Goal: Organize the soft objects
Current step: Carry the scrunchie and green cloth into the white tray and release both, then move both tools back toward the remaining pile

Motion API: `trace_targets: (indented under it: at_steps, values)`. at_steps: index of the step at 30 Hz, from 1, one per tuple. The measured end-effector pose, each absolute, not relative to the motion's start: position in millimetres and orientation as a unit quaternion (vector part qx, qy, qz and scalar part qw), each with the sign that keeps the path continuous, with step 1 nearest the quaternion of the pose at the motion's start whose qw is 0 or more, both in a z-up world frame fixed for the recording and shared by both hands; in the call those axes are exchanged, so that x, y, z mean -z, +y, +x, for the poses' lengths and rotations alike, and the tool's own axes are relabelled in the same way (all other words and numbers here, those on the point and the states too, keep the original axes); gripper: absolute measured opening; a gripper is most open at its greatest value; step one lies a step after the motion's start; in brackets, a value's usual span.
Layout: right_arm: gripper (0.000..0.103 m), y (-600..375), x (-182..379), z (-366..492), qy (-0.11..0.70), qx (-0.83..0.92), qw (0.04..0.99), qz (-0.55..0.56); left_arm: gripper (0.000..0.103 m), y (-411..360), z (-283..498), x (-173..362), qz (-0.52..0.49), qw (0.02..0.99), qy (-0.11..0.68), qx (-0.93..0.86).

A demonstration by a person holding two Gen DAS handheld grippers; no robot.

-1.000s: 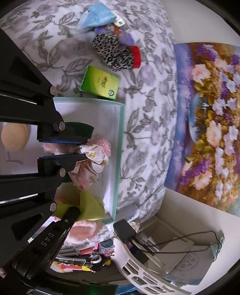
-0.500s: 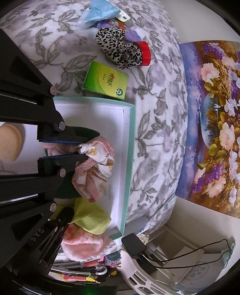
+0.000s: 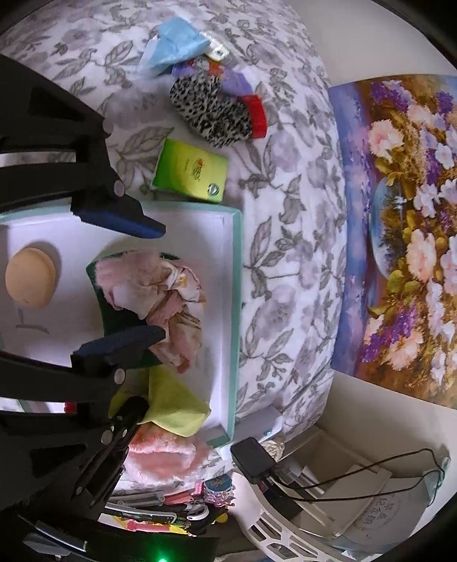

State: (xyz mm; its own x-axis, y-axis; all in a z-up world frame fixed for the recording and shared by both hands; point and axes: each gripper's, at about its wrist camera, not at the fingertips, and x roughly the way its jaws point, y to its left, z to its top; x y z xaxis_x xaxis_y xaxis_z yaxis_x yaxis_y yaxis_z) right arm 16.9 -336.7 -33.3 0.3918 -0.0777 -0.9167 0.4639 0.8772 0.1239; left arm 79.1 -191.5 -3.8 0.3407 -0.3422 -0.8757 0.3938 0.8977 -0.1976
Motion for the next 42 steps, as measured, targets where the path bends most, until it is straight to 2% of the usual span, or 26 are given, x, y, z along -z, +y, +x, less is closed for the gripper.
trace_targets:
  at_steps: [1,3,4,6,7,8,13,16,18,20,22,35,42]
  values:
    - [0.009,-335.5,30.4,16.9,0.524,0.167,0.816,0.181,0.067,-190.1,79.1,0.8,0.025,0.820,0.527,0.222]
    - [0.009,-334.2,26.0,16.4,0.520,0.169,0.818,0.178,0.069,-186.3,79.6,-5.7,0.027,0.824,0.525,0.213]
    - [0.013,-333.9,24.3,15.9,0.519,0.171,0.819,0.177,0.072,-183.5,80.1,-9.0,0.026,0.826,0.523,0.209]
    - [0.034,-333.5,21.0,14.7,0.514,0.175,0.821,0.174,0.083,-178.1,82.0,-13.4,0.022,0.827,0.523,0.204]
    - [0.056,-333.4,19.8,14.3,0.512,0.178,0.822,0.173,0.088,-174.7,83.1,-15.0,0.021,0.828,0.523,0.199]
    - [0.068,-333.6,18.4,13.8,0.507,0.178,0.825,0.175,0.090,-171.6,83.4,-16.1,0.020,0.831,0.521,0.194]
    - [0.072,-333.0,16.8,13.2,0.502,0.180,0.827,0.176,0.098,-155.6,87.8,-17.4,0.024,0.847,0.509,0.154]
    - [0.077,-332.5,17.4,13.2,0.502,0.179,0.828,0.177,0.099,-147.9,92.1,-11.8,0.019,0.847,0.512,0.139]
    - [0.082,-332.7,17.5,13.2,0.500,0.179,0.829,0.175,0.100,-142.7,94.8,-7.1,0.017,0.846,0.518,0.125]
    - [0.095,-332.0,17.5,13.1,0.498,0.180,0.830,0.172,0.100,-137.9,97.5,-2.5,0.018,0.844,0.524,0.110]
    - [0.103,-331.1,17.1,13.2,0.496,0.180,0.833,0.169,0.100,-132.1,100.6,1.3,0.016,0.842,0.530,0.097]
    - [0.103,-326.4,10.4,13.2,0.485,0.183,0.842,0.148,0.100,-105.1,108.6,0.2,0.009,0.846,0.530,0.055]
    - [0.103,-317.0,-21.5,7.5,0.436,0.186,0.867,0.151,0.100,-83.8,114.2,-15.8,-0.017,0.858,0.512,0.045]
